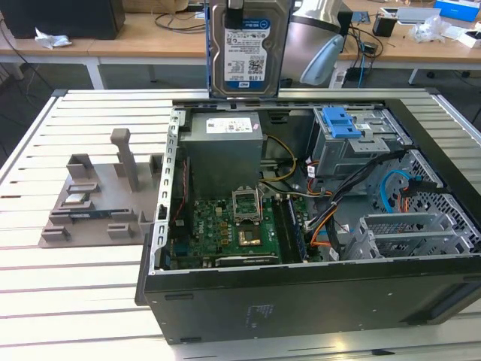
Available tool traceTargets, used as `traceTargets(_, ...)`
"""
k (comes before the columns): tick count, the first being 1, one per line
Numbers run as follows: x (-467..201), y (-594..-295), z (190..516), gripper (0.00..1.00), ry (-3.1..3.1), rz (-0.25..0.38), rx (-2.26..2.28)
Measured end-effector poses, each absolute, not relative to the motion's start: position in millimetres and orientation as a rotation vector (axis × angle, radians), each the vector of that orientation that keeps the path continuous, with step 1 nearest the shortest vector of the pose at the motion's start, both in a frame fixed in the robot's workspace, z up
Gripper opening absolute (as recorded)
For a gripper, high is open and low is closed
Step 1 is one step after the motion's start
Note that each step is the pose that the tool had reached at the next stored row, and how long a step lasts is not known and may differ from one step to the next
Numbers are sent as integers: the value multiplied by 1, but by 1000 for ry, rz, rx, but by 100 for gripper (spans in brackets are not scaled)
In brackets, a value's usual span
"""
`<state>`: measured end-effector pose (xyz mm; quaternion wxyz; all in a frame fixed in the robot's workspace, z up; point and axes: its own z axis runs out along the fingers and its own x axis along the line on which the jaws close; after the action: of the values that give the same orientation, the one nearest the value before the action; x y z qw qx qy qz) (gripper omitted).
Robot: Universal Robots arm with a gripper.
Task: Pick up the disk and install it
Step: 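Pick up the disk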
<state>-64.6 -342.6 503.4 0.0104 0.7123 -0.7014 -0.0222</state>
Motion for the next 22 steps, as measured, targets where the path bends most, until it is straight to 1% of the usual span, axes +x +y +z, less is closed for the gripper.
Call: traceTargets(22, -65, -384, 503, 37, -2189, -69, 2223)
